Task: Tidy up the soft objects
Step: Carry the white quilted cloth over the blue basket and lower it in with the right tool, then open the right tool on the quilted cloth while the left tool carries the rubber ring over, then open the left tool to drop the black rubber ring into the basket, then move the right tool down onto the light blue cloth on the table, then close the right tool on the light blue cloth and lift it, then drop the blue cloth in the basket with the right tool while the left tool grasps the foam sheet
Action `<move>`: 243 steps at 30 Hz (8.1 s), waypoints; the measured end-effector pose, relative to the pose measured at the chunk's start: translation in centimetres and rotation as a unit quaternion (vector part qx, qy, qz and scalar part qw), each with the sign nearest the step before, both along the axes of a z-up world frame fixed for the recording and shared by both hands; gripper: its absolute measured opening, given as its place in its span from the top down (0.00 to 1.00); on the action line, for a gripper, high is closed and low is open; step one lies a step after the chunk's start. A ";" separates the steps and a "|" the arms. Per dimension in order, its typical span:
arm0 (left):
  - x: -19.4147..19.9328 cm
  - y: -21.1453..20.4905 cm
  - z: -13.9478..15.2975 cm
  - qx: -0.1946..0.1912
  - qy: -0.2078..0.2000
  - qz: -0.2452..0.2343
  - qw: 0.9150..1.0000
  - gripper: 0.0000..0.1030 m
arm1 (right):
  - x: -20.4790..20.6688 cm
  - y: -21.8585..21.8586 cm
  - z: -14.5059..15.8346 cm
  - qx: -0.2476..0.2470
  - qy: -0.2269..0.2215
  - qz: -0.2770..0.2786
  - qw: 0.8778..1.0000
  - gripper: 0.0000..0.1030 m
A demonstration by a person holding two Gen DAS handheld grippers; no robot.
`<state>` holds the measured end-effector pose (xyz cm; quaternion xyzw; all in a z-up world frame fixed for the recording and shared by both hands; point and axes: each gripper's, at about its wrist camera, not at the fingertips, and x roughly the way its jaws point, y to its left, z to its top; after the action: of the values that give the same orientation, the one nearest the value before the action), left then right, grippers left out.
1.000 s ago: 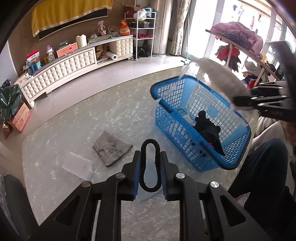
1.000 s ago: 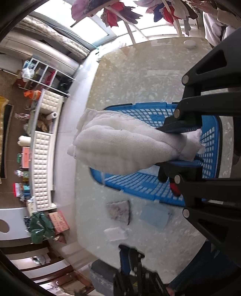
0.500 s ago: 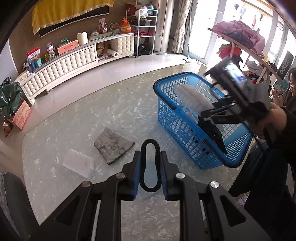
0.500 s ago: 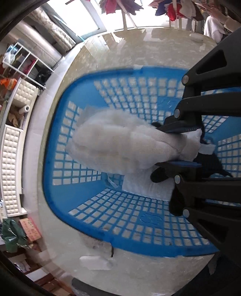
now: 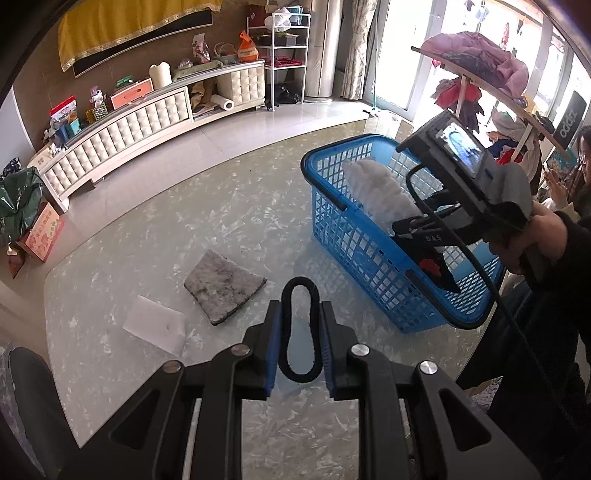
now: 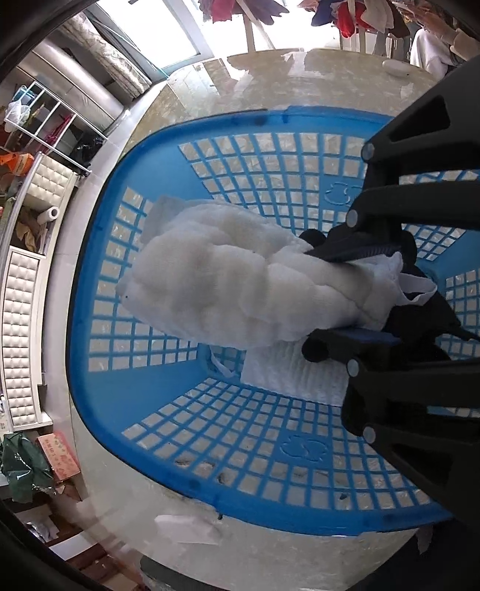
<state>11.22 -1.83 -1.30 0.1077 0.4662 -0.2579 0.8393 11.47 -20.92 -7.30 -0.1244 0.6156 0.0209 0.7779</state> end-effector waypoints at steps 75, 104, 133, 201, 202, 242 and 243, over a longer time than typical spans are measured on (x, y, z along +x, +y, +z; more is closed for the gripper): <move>3.5 -16.7 -2.9 0.090 0.024 -0.069 0.993 0.14 | -9.0 -9.1 8.1 0.129 -0.171 -0.052 0.975 0.00; -2.8 3.8 0.9 0.022 -0.079 0.016 0.996 0.00 | -5.9 6.7 9.2 0.131 -0.153 0.029 0.979 0.00; 0.5 15.4 -9.6 0.031 0.037 0.155 0.987 0.00 | 0.9 16.0 -7.1 0.082 0.033 0.035 0.995 0.00; 16.8 15.1 -17.2 0.027 0.159 0.316 0.935 0.00 | -4.0 2.4 5.7 0.185 -0.082 0.047 0.978 0.92; 17.0 15.2 -17.4 0.020 0.163 0.320 0.933 0.00 | -4.3 2.1 6.0 0.184 -0.082 0.045 0.978 0.92; 9.2 11.1 -9.4 0.025 0.122 0.210 0.970 0.47 | -1.7 -2.0 4.9 0.161 -0.040 -0.031 0.986 0.91; 8.6 10.8 -8.9 0.026 0.118 0.202 0.972 0.47 | -1.4 -1.9 4.6 0.155 -0.038 -0.033 0.987 0.90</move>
<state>19.78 8.94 -10.17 0.0021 0.5808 -0.0817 0.8099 10.08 -22.81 -2.75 0.0170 0.5790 0.0860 0.8106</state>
